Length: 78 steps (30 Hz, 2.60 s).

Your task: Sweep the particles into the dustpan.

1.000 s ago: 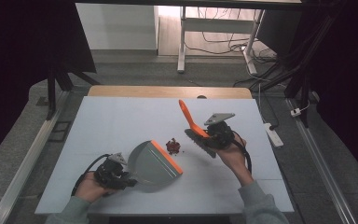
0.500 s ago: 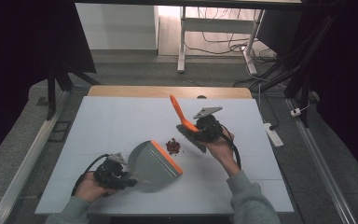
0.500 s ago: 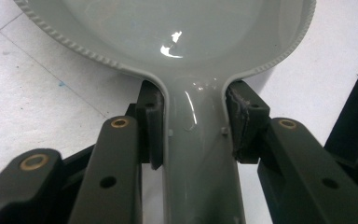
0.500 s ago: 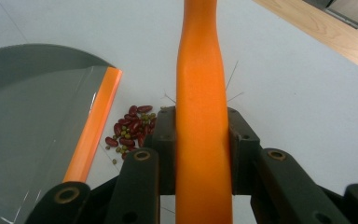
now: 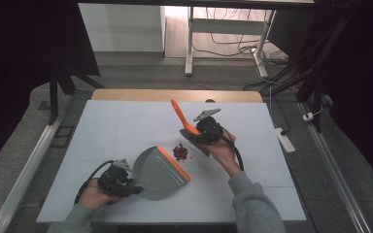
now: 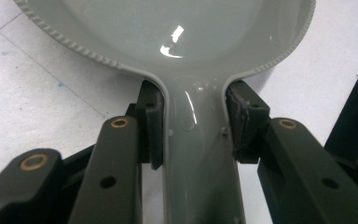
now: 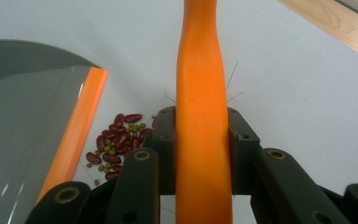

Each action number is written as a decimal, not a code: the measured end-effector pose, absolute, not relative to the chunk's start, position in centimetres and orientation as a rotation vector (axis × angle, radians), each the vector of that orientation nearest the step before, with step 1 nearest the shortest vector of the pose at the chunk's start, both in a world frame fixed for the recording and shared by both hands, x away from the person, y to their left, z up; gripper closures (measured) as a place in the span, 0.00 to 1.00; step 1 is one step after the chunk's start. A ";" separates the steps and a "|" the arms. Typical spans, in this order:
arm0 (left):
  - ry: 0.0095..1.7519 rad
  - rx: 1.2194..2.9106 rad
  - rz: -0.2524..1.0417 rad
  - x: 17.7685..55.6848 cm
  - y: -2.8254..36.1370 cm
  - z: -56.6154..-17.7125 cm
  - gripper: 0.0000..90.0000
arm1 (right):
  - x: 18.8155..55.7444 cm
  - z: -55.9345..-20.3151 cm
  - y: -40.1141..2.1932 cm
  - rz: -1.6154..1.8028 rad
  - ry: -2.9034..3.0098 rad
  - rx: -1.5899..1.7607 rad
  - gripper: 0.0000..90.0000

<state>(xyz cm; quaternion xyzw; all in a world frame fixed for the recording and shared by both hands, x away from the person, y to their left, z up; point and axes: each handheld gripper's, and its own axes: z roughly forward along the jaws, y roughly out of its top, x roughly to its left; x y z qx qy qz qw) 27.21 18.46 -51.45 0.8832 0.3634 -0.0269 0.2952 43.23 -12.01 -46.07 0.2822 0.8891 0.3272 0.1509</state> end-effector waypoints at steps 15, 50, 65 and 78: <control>0.963 2.338 -0.088 27.3 18.5 -51.5 0.68 | 44.3 -47.2 -11.0 0.897 2.558 0.821 0.79; 0.968 2.335 -0.087 27.3 18.5 -51.5 0.68 | 43.6 -47.8 -7.9 0.782 2.630 0.704 0.79; 0.968 2.339 -0.088 27.3 18.5 -51.5 0.68 | 42.3 -47.9 -7.4 0.807 2.649 0.671 0.79; 0.968 2.339 -0.088 27.3 18.5 -51.5 0.68 | 41.3 -47.9 -6.7 0.812 2.674 0.647 0.79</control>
